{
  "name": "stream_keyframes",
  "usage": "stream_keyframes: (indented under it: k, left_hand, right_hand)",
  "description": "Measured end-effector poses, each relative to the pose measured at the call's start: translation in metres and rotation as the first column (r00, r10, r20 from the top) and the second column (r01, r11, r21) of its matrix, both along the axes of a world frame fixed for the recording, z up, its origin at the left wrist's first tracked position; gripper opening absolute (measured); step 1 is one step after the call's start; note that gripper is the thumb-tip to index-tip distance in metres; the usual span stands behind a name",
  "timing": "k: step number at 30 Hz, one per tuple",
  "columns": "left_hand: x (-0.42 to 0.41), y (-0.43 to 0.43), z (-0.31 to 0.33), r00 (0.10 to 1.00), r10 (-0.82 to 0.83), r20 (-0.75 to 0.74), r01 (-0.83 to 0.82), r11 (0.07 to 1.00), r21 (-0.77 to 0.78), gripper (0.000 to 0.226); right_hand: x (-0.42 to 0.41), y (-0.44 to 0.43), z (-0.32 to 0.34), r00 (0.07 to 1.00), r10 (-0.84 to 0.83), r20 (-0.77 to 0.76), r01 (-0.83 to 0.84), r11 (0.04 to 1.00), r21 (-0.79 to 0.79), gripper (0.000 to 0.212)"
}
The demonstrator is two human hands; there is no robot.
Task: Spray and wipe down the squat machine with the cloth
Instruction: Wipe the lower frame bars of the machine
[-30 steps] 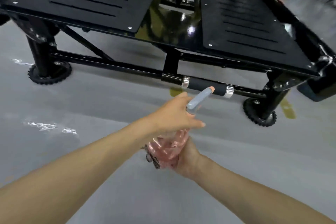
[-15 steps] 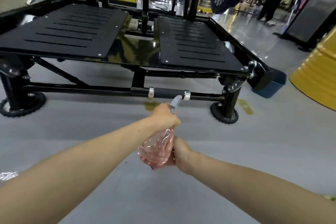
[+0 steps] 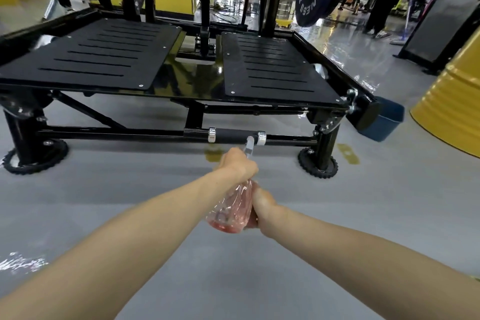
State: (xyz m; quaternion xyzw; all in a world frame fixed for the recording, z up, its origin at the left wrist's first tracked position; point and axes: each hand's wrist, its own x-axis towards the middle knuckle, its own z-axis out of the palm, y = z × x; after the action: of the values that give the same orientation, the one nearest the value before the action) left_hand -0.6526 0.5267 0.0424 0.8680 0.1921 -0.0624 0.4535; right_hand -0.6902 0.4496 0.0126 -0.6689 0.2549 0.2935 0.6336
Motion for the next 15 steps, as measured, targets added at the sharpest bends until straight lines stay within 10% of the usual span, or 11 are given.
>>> stream_keyframes:
  k: [4, 15]
  left_hand:
    - [-0.008, 0.01, -0.003, 0.997, -0.082, 0.009, 0.082, 0.996, 0.047, 0.062]
    - [-0.027, 0.063, -0.007, 0.999, 0.023, 0.04, -0.023, 1.0, -0.005, 0.038]
  right_hand:
    - [-0.005, 0.007, 0.011, 0.995, 0.069, -0.069, -0.069, 0.998, 0.001, 0.046]
    - [-0.021, 0.036, 0.02, 0.968, 0.235, -0.085, -0.24, 0.97, -0.047, 0.05]
